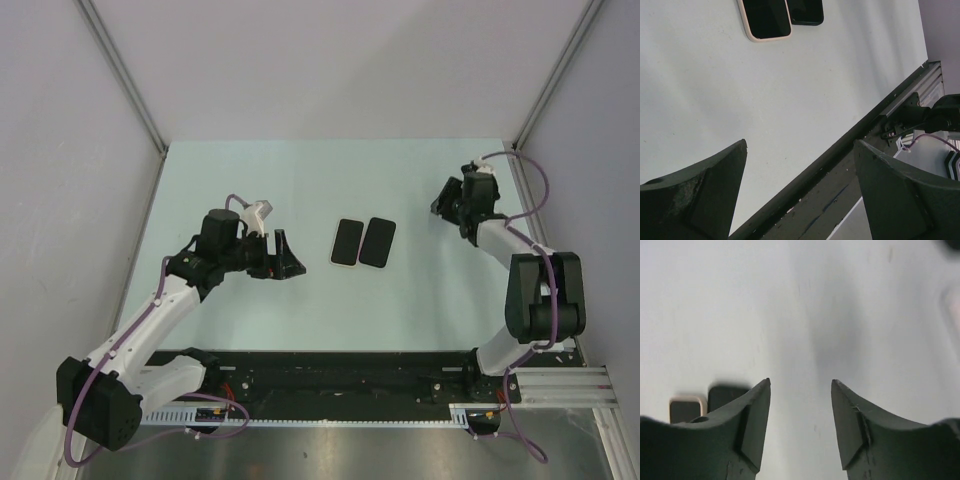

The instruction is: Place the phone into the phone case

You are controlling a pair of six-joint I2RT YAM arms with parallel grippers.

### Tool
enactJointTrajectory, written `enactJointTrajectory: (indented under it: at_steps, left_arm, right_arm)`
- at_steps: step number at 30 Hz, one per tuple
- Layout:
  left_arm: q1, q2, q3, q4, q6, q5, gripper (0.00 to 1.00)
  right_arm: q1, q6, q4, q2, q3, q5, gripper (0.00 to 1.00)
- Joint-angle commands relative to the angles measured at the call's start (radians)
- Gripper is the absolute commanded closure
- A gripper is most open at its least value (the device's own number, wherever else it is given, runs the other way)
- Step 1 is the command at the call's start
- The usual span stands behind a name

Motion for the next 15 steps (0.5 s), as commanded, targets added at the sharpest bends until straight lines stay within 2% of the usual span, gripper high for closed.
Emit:
enactJointTrajectory:
  at_steps: [1, 5, 7, 10, 11, 15]
  left_arm:
    - [0.004, -0.026, 0.004, 0.007, 0.024, -0.016, 0.09]
    - [0.004, -0.034, 0.004, 0.007, 0.024, -0.038, 0.09]
    - [0.004, -0.038, 0.004, 0.005, 0.024, -0.050, 0.09]
    - [0.004, -0.042, 0.004, 0.005, 0.026, -0.065, 0.10]
    - [0.004, -0.037, 0.006, 0.005, 0.029, -0.070, 0.10]
    - [0.004, -0.014, 0.011, 0.002, 0.029, -0.059, 0.10]
  right_arm:
    - [-0.061, -0.192, 0.052, 0.088, 0.179, 0.005, 0.40]
    - [-0.140, -0.227, 0.044, 0.227, 0.342, 0.017, 0.25]
    - [-0.177, -0.223, 0.035, 0.315, 0.434, 0.059, 0.23]
    - [-0.223, -0.227, 0.020, 0.431, 0.552, 0.033, 0.09]
    - [-0.230, -0.242, 0.010, 0.459, 0.584, 0.028, 0.01]
    - [-0.250, -0.342, -0.098, 0.591, 0.776, -0.076, 0.00]
